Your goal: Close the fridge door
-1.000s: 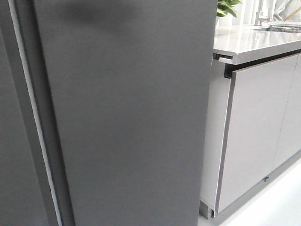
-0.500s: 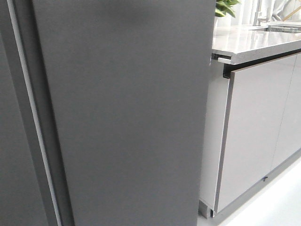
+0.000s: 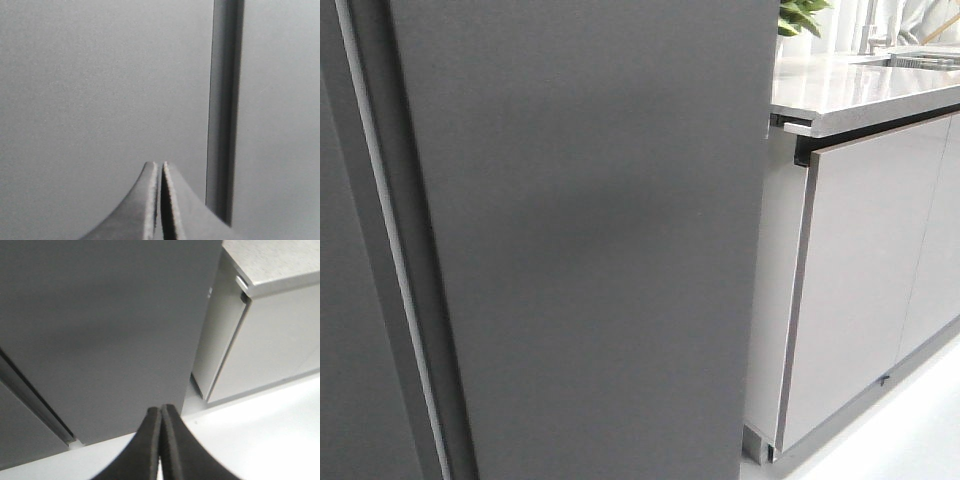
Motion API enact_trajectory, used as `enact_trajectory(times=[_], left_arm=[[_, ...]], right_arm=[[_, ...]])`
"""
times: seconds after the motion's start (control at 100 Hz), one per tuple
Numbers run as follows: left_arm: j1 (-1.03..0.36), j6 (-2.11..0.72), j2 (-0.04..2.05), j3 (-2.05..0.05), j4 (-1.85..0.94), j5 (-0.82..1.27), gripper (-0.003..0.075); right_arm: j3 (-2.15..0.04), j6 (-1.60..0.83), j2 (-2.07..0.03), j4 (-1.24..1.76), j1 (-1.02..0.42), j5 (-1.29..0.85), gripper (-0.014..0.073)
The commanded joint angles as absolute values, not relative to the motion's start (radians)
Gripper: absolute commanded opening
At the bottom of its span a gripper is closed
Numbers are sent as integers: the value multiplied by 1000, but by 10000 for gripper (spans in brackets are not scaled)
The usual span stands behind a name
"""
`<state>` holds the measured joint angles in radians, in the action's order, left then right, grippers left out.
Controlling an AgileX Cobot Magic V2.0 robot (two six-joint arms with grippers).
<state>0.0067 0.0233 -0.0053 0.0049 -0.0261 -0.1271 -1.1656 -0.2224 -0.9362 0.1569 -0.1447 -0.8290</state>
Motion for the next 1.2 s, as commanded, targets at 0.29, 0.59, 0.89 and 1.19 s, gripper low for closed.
enact_trajectory(times=[0.29,0.59,0.89,1.19], left_arm=[[8,25,-17,40,-30,-201,-20],[8,25,-17,40,-30,-201,-20],[8,25,-17,40,-30,-201,-20],[8,25,-17,40,-30,-201,-20]], right_arm=[[-929,-164,-517,154,-136,-919,-46],[-793,-164,-404,190,-112,-809,-46],[-313,-164,-111,220,-27,-333,-46],[11,-164,30,269,59,-96,-46]])
